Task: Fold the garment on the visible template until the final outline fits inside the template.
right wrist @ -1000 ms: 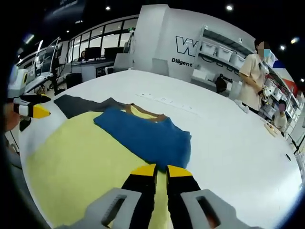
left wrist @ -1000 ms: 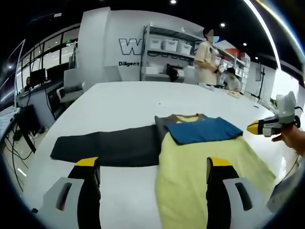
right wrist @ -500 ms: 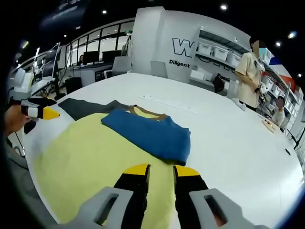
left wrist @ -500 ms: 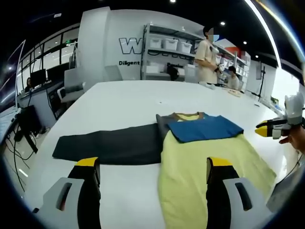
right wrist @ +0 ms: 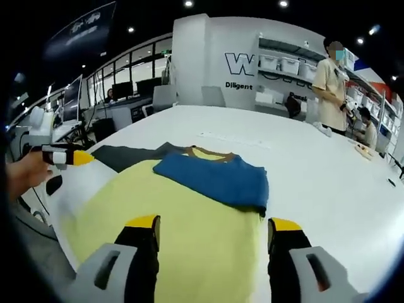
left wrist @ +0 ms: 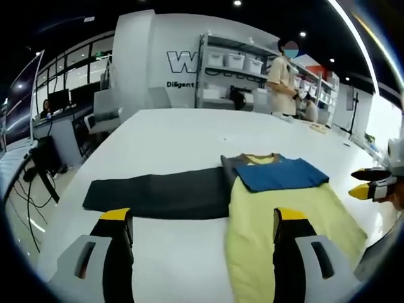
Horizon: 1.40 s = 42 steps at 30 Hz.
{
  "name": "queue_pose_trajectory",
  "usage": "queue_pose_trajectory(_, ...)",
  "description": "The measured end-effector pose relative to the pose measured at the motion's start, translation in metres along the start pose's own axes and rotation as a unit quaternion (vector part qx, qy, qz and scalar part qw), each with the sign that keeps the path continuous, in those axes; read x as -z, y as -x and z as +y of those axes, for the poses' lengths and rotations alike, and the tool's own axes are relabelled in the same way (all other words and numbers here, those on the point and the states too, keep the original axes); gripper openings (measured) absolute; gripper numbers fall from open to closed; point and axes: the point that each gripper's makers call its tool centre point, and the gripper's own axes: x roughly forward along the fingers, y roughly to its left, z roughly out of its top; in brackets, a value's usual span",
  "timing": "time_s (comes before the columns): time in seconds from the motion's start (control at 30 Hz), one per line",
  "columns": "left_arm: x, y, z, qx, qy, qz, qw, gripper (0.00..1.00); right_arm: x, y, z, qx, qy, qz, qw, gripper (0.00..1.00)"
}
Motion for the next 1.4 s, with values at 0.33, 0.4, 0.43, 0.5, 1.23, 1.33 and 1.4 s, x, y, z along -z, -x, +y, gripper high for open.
queue_pose_trajectory(0.33,0.003,0.007,0.027,-0.025,0.005,0.004,0.9997,0.86,0.006,-0.001,0.006,-0.007,0.011,0.003,0.9999,0.69)
queue_pose_trajectory(0.4,0.004,0.006,0.037,-0.033,0.004,0.004,0.9994,0.85,0.007,0.000,0.006,-0.007,0.011,0.003,0.9999,0.69)
queue_pose_trajectory(0.43,0.004,0.006,0.043,-0.038,0.005,0.006,0.9992,0.85,0.007,0.000,0.006,-0.008,0.011,0.004,0.9999,0.69)
queue_pose_trajectory(0.5,0.004,0.005,0.060,-0.053,0.010,0.007,0.9985,0.85,0.009,0.001,0.004,-0.007,0.011,0.006,0.9999,0.69)
queue_pose_trajectory(1.23,0.009,-0.028,0.166,-0.114,0.053,0.022,0.9918,0.65,0.017,-0.002,-0.004,0.004,0.010,0.021,0.9997,0.68)
queue_pose_trajectory(1.33,0.009,-0.033,0.172,-0.113,0.052,0.021,0.9920,0.55,0.019,-0.002,-0.006,0.007,0.010,0.024,0.9996,0.67)
queue_pose_trajectory(1.4,0.007,-0.036,0.177,-0.114,0.042,0.015,0.9924,0.45,0.020,-0.003,-0.008,0.010,0.010,0.027,0.9995,0.66)
